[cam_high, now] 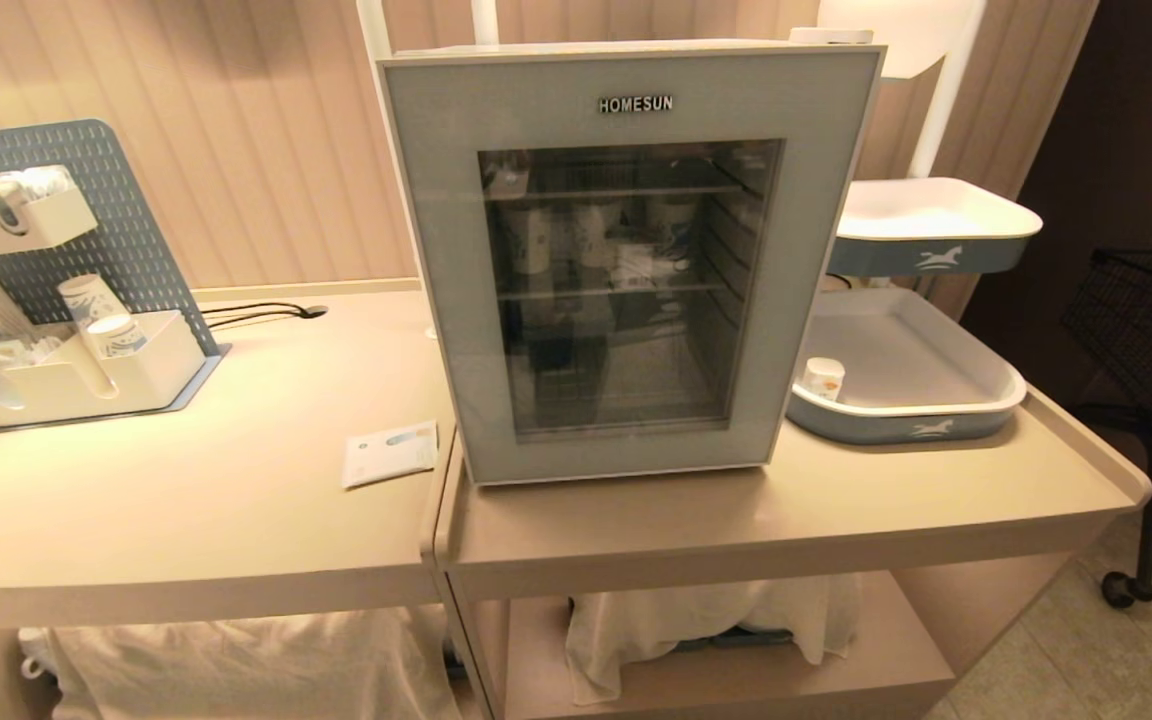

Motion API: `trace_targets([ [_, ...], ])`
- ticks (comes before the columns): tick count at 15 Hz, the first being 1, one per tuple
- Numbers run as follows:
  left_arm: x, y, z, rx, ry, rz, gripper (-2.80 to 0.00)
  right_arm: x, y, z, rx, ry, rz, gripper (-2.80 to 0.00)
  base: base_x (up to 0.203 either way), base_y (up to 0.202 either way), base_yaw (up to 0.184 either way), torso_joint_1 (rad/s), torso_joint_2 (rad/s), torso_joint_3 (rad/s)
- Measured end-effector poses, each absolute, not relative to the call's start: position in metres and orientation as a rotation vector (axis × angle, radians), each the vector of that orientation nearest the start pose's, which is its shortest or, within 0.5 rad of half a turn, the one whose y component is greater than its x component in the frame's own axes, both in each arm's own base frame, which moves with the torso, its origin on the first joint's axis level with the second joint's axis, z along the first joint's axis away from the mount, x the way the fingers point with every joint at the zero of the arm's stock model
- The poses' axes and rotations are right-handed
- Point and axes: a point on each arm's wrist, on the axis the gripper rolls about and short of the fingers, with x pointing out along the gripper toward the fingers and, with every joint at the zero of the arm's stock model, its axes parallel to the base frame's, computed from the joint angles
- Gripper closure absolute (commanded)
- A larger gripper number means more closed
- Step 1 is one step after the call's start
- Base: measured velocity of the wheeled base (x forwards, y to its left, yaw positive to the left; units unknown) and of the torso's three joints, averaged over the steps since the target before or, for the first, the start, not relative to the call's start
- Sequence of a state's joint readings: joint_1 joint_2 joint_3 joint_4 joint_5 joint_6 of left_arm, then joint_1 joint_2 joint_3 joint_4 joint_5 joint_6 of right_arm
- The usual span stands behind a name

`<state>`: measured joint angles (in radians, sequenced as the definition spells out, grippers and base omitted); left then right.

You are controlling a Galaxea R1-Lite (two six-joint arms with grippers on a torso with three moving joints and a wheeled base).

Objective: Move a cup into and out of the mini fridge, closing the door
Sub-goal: Open the freezer door

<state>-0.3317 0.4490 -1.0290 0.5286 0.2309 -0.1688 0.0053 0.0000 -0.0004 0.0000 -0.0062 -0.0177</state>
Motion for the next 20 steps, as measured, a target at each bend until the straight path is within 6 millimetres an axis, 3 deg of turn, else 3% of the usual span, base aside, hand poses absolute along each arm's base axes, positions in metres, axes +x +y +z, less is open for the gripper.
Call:
trace_targets([
  [4, 0.049, -0.019, 0.321, -0.206, 0.172, -0.223, 0.00, -0.023, 0.000, 0.075, -0.018, 0.000, 0.000, 0.00, 0.000, 0.000, 0.000, 0.000, 0.00, 0.000],
  [7, 0.138, -0.047, 0.328, -0.220, 0.250, -0.220, 0.00, -0.023, 0.000, 0.075, -0.018, 0.000, 0.000, 0.00, 0.000, 0.000, 0.000, 0.000, 0.00, 0.000],
  [9, 0.193, -0.039, 0.317, -0.259, 0.335, -0.260, 0.00, -0.023, 0.000, 0.076, -0.018, 0.000, 0.000, 0.00, 0.000, 0.000, 0.000, 0.000, 0.00, 0.000],
  [11, 0.230, -0.014, 0.295, -0.311, 0.397, -0.400, 0.00, -0.023, 0.000, 0.076, -0.018, 0.000, -0.001, 0.00, 0.000, 0.000, 0.000, 0.000, 0.00, 0.000],
  [12, 0.245, 0.002, 0.277, -0.329, 0.417, -0.492, -2.80, -0.023, 0.000, 0.076, -0.018, 0.000, 0.000, 0.00, 0.000, 0.000, 0.000, 0.000, 0.00, 0.000],
  [15, 0.281, 0.035, 0.219, -0.343, 0.363, -0.799, -2.80, -0.023, 0.000, 0.076, -0.018, -0.001, 0.000, 0.00, 0.000, 0.000, 0.000, 0.000, 0.00, 0.000],
  [17, 0.297, 0.039, 0.200, -0.314, 0.295, -0.925, -2.80, -0.023, 0.000, 0.076, -0.018, -0.001, 0.000, 0.00, 0.000, 0.000, 0.000, 0.000, 0.00, 0.000],
  [20, 0.321, 0.034, 0.181, -0.249, 0.217, -0.981, -2.80, -0.023, 0.000, 0.075, -0.018, 0.000, -0.001, 0.00, 0.000, 0.000, 0.000, 0.000, 0.00, 0.000],
])
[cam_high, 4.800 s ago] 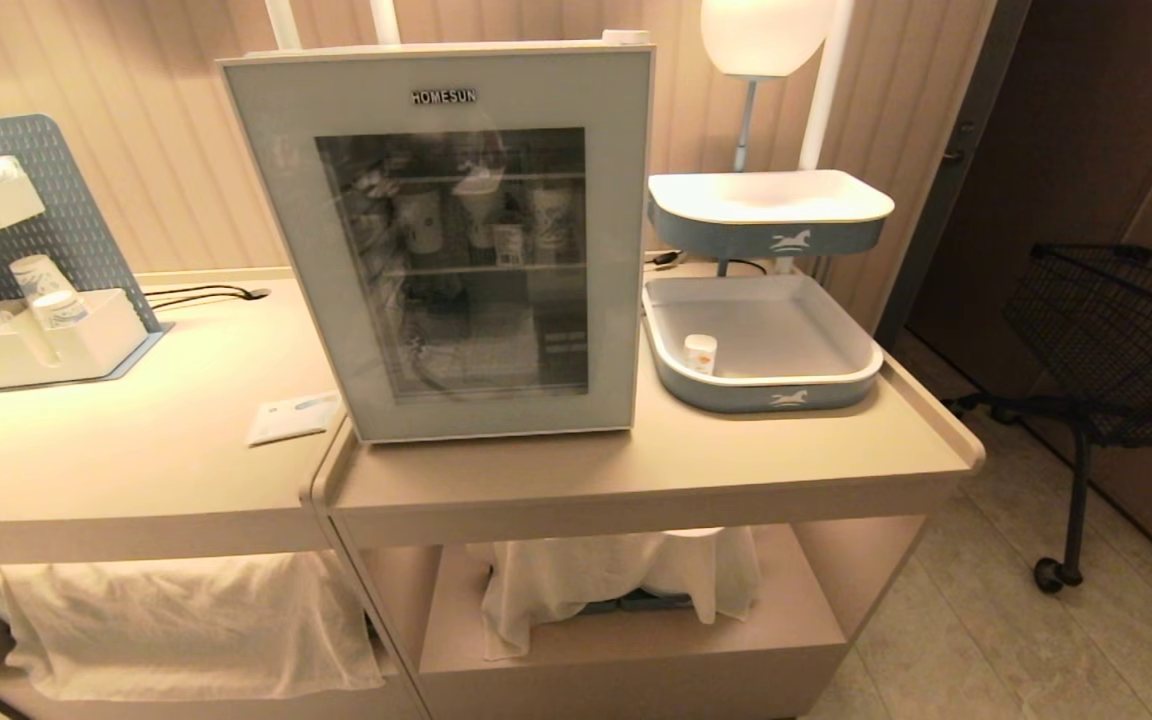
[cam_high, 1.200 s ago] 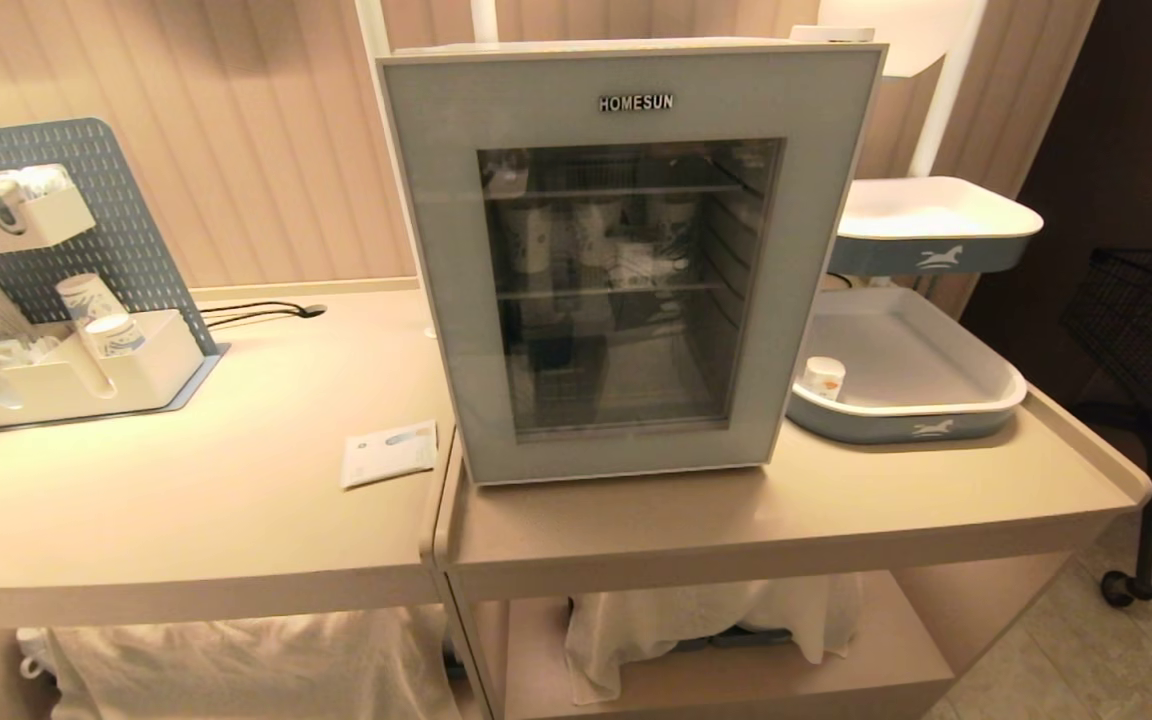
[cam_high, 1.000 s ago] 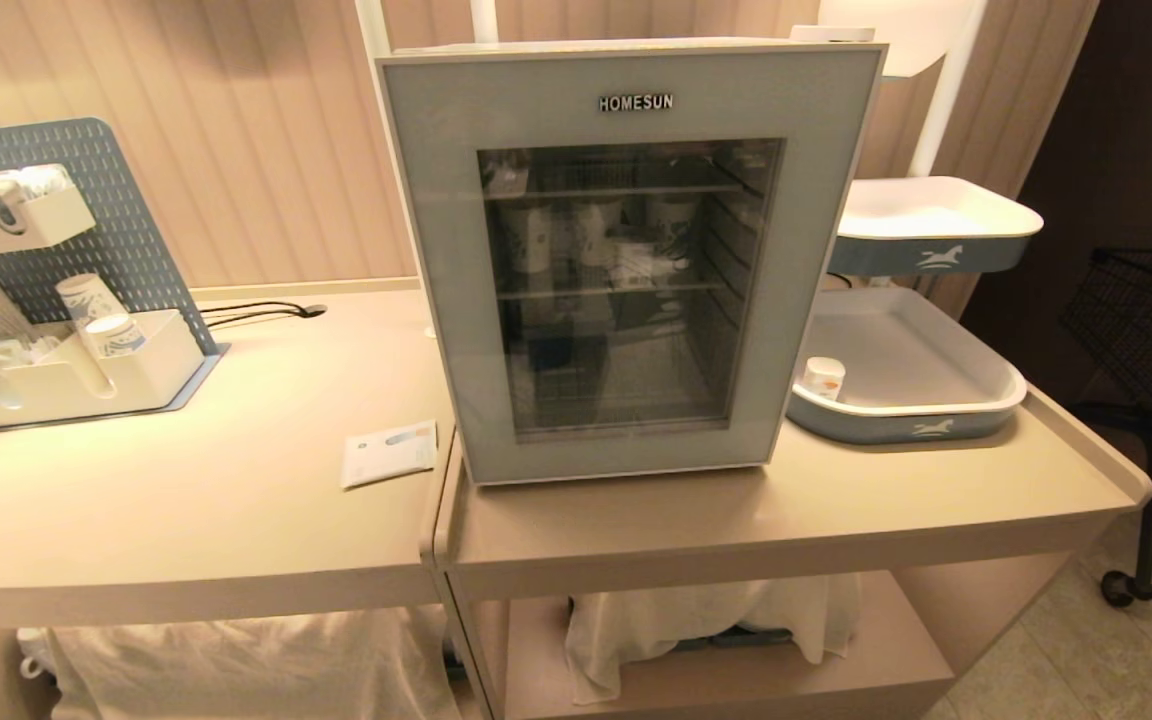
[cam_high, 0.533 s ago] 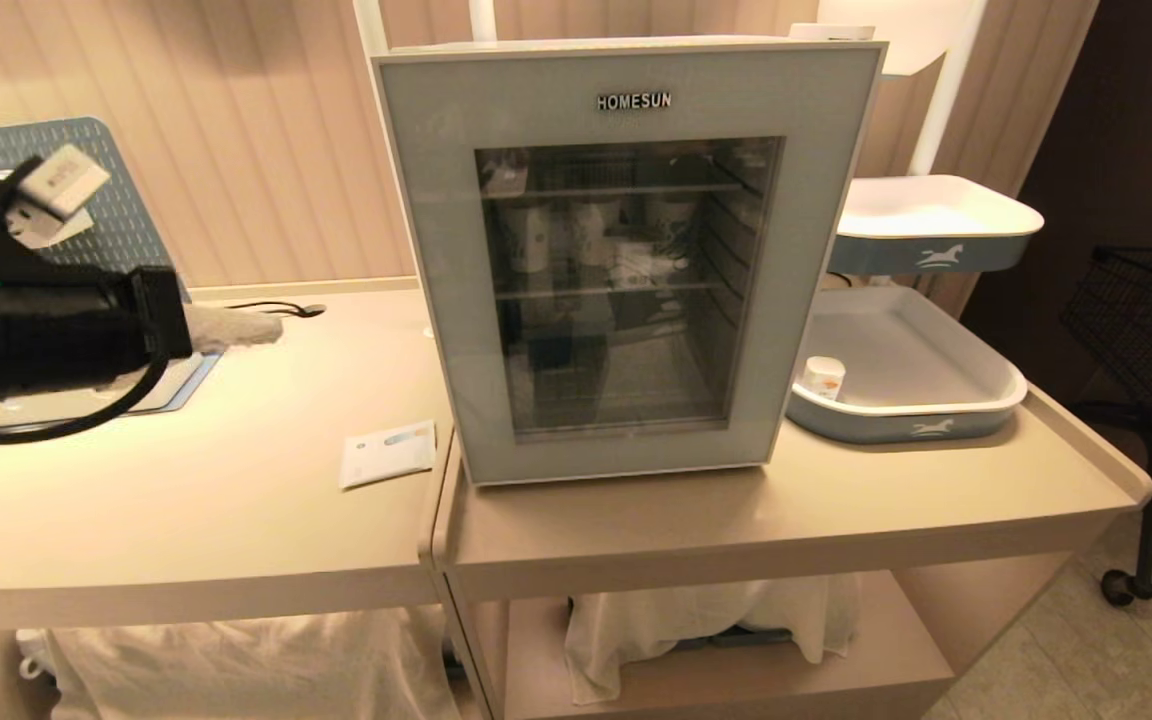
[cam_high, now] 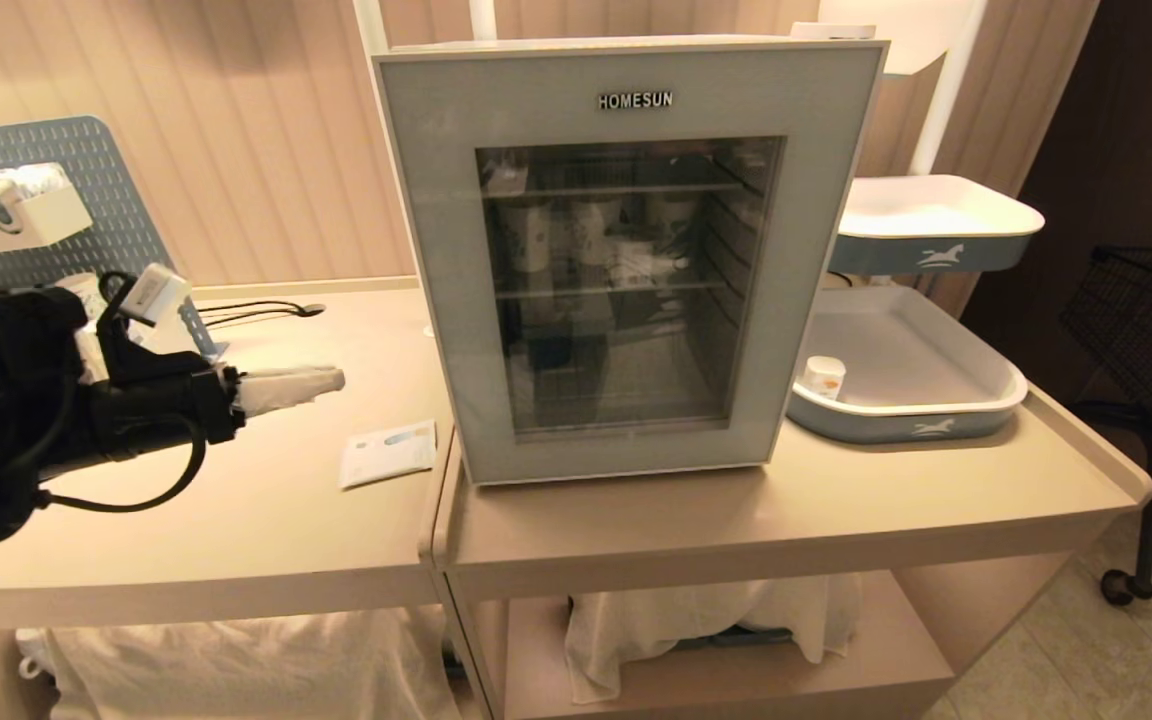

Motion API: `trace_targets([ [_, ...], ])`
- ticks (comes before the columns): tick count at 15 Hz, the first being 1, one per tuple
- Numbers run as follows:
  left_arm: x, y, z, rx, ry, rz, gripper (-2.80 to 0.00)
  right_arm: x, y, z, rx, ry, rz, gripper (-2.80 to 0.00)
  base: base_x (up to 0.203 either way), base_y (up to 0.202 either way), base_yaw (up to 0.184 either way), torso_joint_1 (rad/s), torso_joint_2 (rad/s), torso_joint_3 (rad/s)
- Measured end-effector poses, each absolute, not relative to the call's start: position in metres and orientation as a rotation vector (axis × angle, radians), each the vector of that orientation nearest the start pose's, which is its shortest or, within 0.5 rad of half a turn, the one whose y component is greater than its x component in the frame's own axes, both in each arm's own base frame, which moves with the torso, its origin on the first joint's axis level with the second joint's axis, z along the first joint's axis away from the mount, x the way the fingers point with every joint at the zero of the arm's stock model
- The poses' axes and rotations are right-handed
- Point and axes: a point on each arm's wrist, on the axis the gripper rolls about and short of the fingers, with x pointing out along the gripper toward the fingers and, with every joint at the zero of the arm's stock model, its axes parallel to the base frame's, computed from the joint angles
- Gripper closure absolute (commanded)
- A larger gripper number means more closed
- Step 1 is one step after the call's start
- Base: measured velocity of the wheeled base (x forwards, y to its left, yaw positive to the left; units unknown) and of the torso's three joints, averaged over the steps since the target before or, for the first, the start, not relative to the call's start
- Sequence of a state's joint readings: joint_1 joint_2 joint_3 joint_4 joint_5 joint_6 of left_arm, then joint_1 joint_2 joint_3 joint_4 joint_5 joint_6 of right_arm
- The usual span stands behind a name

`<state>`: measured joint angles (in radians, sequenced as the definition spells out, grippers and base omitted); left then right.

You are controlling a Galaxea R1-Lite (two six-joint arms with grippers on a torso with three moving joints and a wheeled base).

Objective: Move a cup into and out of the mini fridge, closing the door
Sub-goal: Open the freezer door

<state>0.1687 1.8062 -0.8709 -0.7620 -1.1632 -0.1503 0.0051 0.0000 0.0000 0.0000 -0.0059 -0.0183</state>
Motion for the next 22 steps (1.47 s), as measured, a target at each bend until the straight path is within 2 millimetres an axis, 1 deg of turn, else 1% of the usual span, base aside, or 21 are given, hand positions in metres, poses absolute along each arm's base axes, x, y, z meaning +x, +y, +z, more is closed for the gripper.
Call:
trace_targets([
  [3, 0.341, 0.021, 0.165, -0.188, 0.136, -1.030, -2.80, -0.023, 0.000, 0.075, -0.018, 0.000, 0.000, 0.00, 0.000, 0.000, 0.000, 0.000, 0.00, 0.000],
  [5, 0.348, 0.010, 0.162, -0.202, 0.095, -1.065, -2.80, -0.023, 0.000, 0.075, -0.017, 0.000, 0.000, 0.00, 0.000, 0.000, 0.000, 0.000, 0.00, 0.000],
  [7, 0.354, 0.001, 0.164, -0.230, 0.052, -1.102, -2.80, -0.023, 0.000, 0.075, -0.017, 0.001, 0.000, 0.00, 0.000, 0.000, 0.000, 0.000, 0.00, 0.000],
  [9, 0.360, -0.003, 0.166, -0.261, 0.007, -1.130, -2.80, -0.023, 0.000, 0.075, -0.016, 0.001, 0.000, 0.00, 0.000, 0.000, 0.000, 0.000, 0.00, 0.000],
  [11, 0.366, -0.008, 0.161, -0.307, 0.026, -1.151, -2.80, -0.023, 0.000, 0.075, -0.015, 0.002, -0.001, 0.00, 0.000, 0.000, 0.000, 0.000, 0.00, 0.000],
  [16, 0.375, -0.024, 0.147, -0.301, 0.042, -1.189, -2.80, -0.023, 0.000, 0.075, -0.015, 0.003, 0.000, 0.00, 0.000, 0.000, 0.000, 0.000, 0.00, 0.000],
  [17, 0.376, -0.029, 0.145, -0.301, 0.044, -1.200, -2.80, -0.023, 0.000, 0.075, -0.015, 0.003, 0.000, 0.00, 0.000, 0.000, 0.000, 0.000, 0.00, 0.000],
  [22, 0.379, -0.037, 0.144, -0.302, 0.045, -1.220, -2.80, -0.023, 0.000, 0.075, -0.015, 0.004, 0.000, 0.00, 0.000, 0.000, 0.000, 0.000, 0.00, 0.000],
])
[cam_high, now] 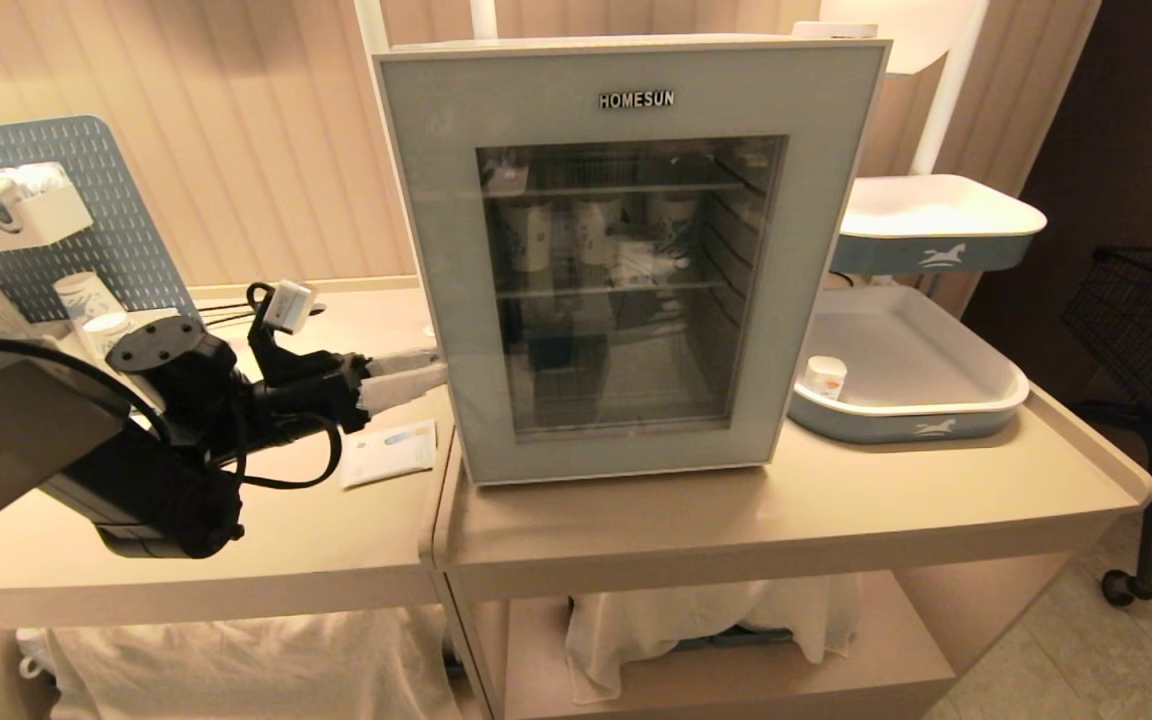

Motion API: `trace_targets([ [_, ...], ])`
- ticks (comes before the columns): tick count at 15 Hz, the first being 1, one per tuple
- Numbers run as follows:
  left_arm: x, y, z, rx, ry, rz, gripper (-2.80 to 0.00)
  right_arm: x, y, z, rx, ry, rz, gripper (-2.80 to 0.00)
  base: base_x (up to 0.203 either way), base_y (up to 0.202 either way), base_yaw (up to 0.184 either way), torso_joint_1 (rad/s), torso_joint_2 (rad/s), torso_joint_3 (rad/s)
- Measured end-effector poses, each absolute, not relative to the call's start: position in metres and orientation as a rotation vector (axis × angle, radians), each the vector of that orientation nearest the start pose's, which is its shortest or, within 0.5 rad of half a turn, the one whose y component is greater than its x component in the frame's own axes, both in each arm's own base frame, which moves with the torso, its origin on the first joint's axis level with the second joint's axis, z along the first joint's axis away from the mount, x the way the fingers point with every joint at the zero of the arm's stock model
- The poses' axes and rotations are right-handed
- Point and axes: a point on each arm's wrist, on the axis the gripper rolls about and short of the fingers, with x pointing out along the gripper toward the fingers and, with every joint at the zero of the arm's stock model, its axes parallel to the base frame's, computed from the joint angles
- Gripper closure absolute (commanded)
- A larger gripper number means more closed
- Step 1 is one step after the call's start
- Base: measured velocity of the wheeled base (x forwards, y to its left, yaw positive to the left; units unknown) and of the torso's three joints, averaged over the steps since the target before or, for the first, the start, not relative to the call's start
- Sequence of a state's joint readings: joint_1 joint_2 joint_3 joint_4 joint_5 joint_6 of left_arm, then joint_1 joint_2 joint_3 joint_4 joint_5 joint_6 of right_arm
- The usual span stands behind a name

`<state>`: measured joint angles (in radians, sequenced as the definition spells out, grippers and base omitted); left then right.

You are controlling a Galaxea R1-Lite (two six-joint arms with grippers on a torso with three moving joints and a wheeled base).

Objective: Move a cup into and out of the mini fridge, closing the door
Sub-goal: Open the freezer door

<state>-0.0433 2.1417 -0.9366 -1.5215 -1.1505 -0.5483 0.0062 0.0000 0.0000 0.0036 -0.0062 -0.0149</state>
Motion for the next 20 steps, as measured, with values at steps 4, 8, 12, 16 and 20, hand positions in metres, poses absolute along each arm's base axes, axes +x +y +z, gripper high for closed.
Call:
trace_targets([
  [4, 0.382, -0.047, 0.144, -0.300, 0.036, -1.236, -2.80, -0.023, 0.000, 0.075, -0.015, 0.003, 0.000, 0.00, 0.000, 0.000, 0.000, 0.000, 0.00, 0.000],
  [8, 0.384, -0.055, 0.144, -0.312, 0.033, -1.233, -2.80, -0.023, 0.000, 0.075, -0.015, 0.003, -0.001, 0.00, 0.000, 0.000, 0.000, 0.000, 0.00, 0.000],
  [12, 0.368, -0.055, 0.143, -0.339, 0.070, -1.230, -2.80, -0.023, 0.000, 0.075, -0.016, 0.000, 0.000, 0.00, 0.000, 0.000, 0.000, 0.000, 0.00, 0.000],
  [16, 0.344, -0.053, 0.148, -0.352, 0.108, -1.244, -2.80, -0.023, 0.000, 0.075, -0.016, 0.000, -0.001, 0.00, 0.000, 0.000, 0.000, 0.000, 0.00, 0.000],
  [20, 0.314, -0.050, 0.158, -0.348, 0.120, -1.262, -2.80, -0.023, 0.000, 0.075, -0.018, 0.000, 0.000, 0.00, 0.000, 0.000, 0.000, 0.000, 0.00, 0.000],
])
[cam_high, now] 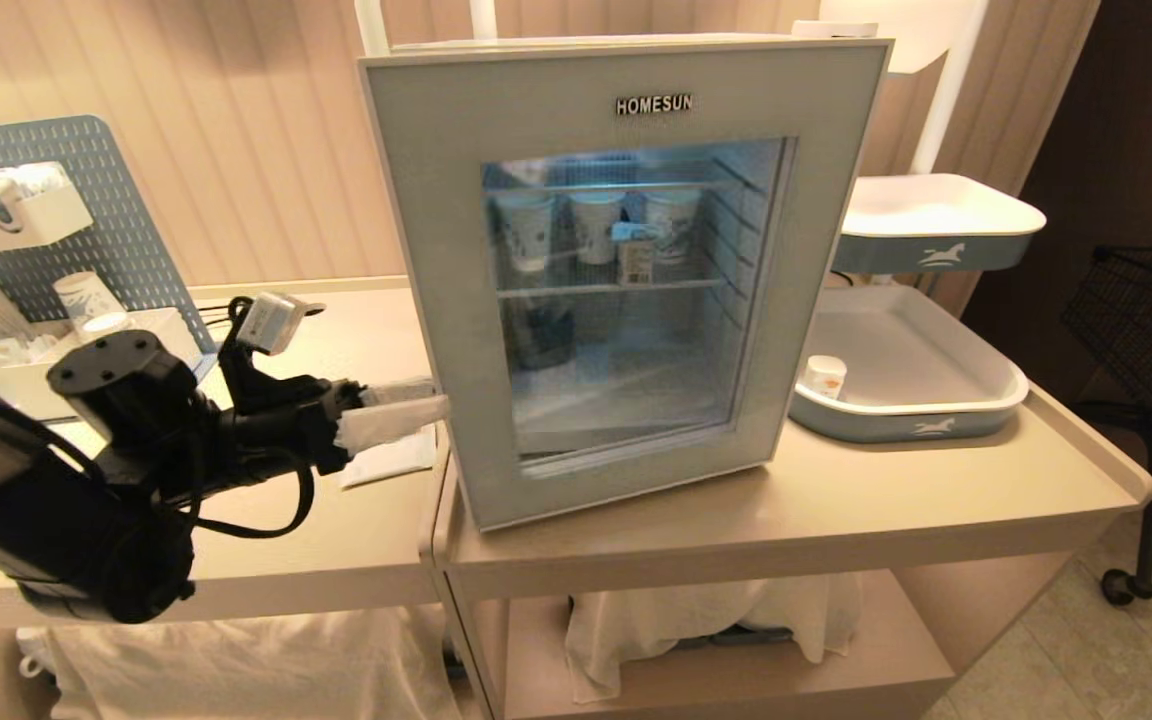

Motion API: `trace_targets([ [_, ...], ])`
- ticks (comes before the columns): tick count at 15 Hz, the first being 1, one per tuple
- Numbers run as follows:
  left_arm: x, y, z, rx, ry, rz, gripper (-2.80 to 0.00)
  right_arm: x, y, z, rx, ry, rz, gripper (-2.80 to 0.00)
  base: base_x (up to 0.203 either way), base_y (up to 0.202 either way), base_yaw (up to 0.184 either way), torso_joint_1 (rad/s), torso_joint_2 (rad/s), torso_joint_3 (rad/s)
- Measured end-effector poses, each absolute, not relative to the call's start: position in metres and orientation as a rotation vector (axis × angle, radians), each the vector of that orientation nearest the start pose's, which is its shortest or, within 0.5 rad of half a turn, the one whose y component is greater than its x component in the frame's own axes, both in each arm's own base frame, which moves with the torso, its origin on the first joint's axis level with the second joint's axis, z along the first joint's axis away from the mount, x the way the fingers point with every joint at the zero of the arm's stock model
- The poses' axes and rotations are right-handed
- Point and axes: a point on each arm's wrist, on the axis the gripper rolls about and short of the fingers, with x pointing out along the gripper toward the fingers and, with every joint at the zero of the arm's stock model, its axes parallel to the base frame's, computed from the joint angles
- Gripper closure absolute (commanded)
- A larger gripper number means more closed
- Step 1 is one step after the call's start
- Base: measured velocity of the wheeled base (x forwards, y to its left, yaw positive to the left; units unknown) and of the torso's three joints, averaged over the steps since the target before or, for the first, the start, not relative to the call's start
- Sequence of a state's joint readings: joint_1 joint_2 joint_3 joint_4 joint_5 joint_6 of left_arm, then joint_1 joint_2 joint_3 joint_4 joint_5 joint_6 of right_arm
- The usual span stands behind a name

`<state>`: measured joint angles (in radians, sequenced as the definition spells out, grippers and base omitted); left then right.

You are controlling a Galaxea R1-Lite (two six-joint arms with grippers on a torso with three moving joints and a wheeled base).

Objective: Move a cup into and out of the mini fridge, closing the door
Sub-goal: Open the freezer door

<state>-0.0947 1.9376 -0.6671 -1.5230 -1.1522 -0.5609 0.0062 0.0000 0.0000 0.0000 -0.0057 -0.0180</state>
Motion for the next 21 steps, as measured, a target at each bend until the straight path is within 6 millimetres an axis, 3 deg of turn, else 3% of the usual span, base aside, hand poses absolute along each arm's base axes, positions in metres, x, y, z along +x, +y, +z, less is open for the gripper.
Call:
trace_targets([
  [6, 0.240, -0.035, 0.180, -0.356, 0.109, -1.225, -2.80, -0.023, 0.000, 0.075, -0.018, 0.000, 0.000, 0.00, 0.000, 0.000, 0.000, 0.000, 0.00, 0.000],
  [7, 0.235, -0.026, 0.180, -0.364, 0.107, -1.187, 0.00, -0.023, 0.000, 0.075, -0.018, 0.000, 0.000, 0.00, 0.000, 0.000, 0.000, 0.000, 0.00, 0.000],
  [10, 0.237, -0.004, 0.171, -0.390, 0.122, -1.085, 0.00, -0.023, 0.000, 0.075, -0.018, 0.000, 0.000, 0.00, 0.000, 0.000, 0.000, 0.000, 0.00, 0.000],
  [15, 0.283, 0.016, 0.145, -0.420, 0.160, -1.013, 0.00, -0.023, 0.000, 0.075, -0.017, 0.000, -0.001, 0.00, 0.000, 0.000, 0.000, 0.000, 0.00, 0.000],
  [17, 0.301, 0.011, 0.137, -0.430, 0.181, -1.030, 0.00, -0.023, 0.000, 0.075, -0.017, 0.000, 0.000, 0.00, 0.000, 0.000, 0.000, 0.000, 0.00, 0.000],
  [21, 0.322, -0.018, 0.124, -0.439, 0.225, -1.120, 0.00, -0.023, 0.000, 0.075, -0.015, 0.002, 0.000, 0.00, 0.000, 0.000, 0.000, 0.000, 0.00, 0.000],
])
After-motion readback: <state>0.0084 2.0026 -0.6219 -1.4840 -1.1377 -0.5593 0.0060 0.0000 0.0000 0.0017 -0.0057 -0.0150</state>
